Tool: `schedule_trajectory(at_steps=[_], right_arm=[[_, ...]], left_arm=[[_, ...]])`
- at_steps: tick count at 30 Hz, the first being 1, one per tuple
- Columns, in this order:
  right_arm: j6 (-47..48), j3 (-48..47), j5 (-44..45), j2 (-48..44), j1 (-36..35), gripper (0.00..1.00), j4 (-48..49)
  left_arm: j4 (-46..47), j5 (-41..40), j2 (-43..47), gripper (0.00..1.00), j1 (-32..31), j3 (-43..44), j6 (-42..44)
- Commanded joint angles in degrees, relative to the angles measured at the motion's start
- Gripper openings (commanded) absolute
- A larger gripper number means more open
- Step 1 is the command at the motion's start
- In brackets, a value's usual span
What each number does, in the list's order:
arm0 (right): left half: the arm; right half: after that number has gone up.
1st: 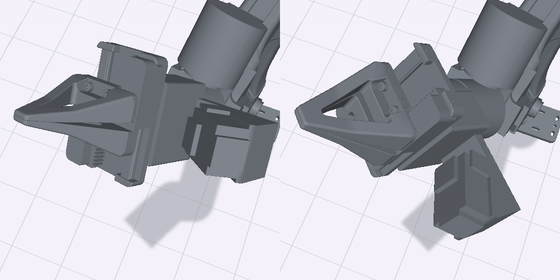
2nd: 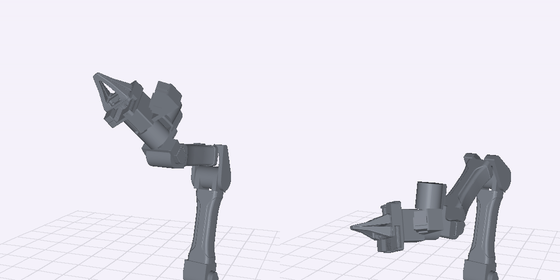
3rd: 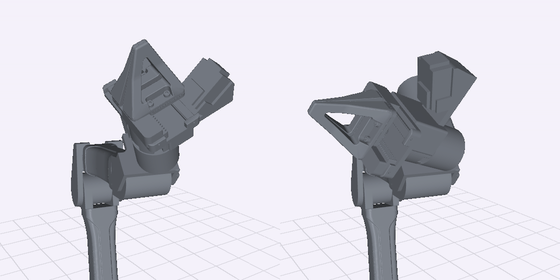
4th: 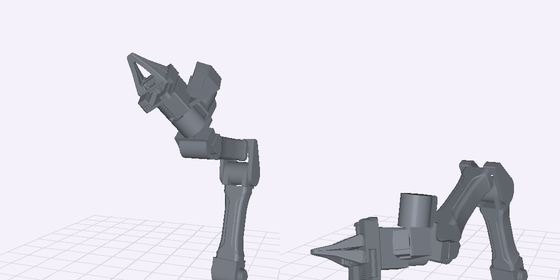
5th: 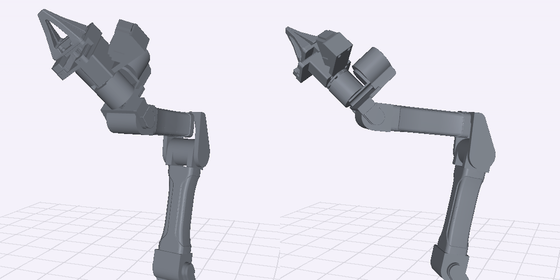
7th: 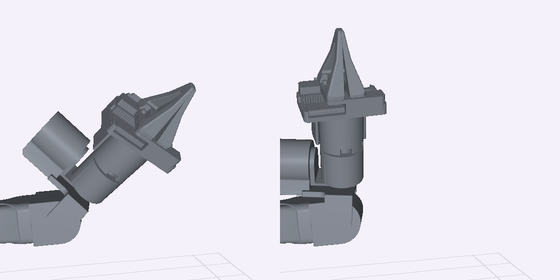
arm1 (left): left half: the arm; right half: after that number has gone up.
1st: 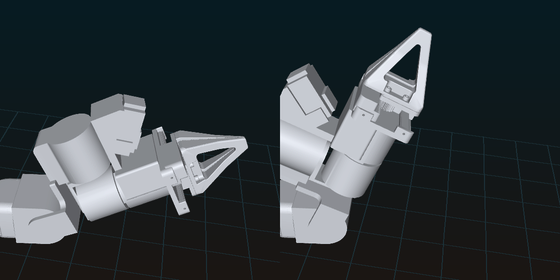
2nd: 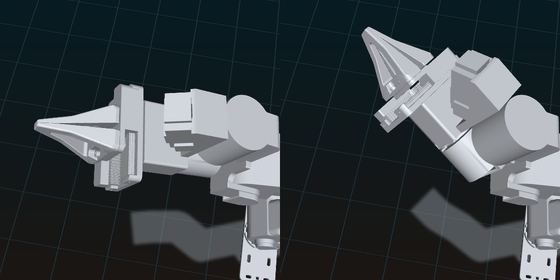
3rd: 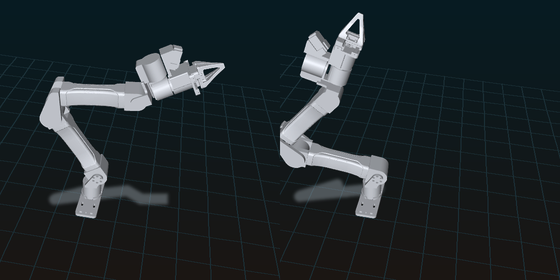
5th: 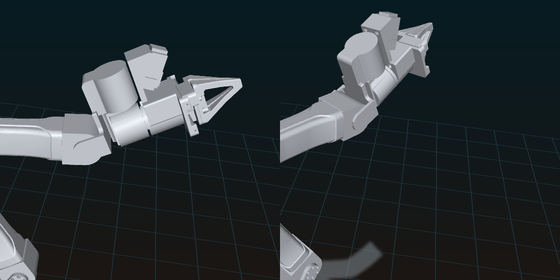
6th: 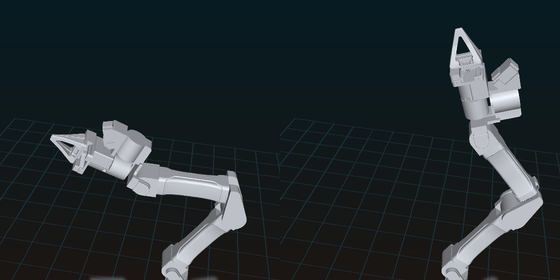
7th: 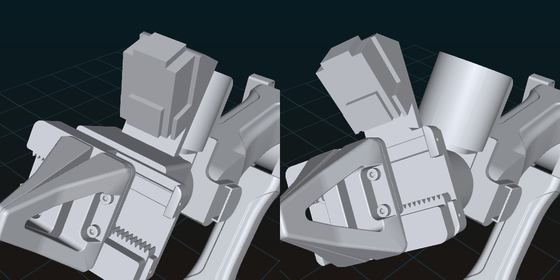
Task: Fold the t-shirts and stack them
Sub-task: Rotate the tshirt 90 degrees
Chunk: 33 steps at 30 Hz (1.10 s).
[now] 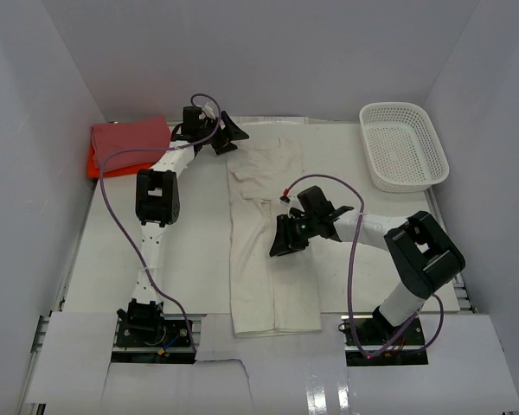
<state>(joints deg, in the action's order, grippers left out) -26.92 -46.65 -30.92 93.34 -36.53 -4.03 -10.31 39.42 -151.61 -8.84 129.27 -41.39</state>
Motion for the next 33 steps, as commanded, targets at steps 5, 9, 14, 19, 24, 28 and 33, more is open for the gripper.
schedule_trajectory(at_steps=[5, 9, 14, 19, 24, 28, 33], right_arm=[[-2.0, 0.5, -1.3, 1.0, -2.2, 0.41, 5.3], [-2.5, 0.3, -1.7, 2.6, -3.1, 0.41, 6.6], [-3.1, 0.2, -1.9, 4.9, -3.9, 0.41, 8.0], [-3.9, 0.7, -2.8, 6.3, -4.4, 0.41, 10.0], [-4.5, 0.9, -3.3, 6.7, -5.2, 0.40, 10.5], [-5.1, 1.7, -3.4, 6.3, -5.7, 0.34, 11.1], [-6.3, 4.8, -3.8, 5.1, -6.2, 0.08, 12.6]], left_arm=[[0.1, -0.1, 0.6, 0.86, 0.2, 1.7, 0.7], [0.1, -0.1, 0.5, 0.87, 0.2, 1.6, 0.7], [0.1, 0.0, 0.6, 0.86, 0.1, 1.7, 0.7], [0.1, 0.0, 0.5, 0.86, 0.1, 1.4, 0.6], [0.1, 0.0, 0.6, 0.86, 0.1, 0.9, 0.6], [0.2, 0.0, 0.7, 0.86, 0.1, 0.3, 0.6], [0.3, 0.1, 0.7, 0.86, 0.2, 0.3, 0.6]])
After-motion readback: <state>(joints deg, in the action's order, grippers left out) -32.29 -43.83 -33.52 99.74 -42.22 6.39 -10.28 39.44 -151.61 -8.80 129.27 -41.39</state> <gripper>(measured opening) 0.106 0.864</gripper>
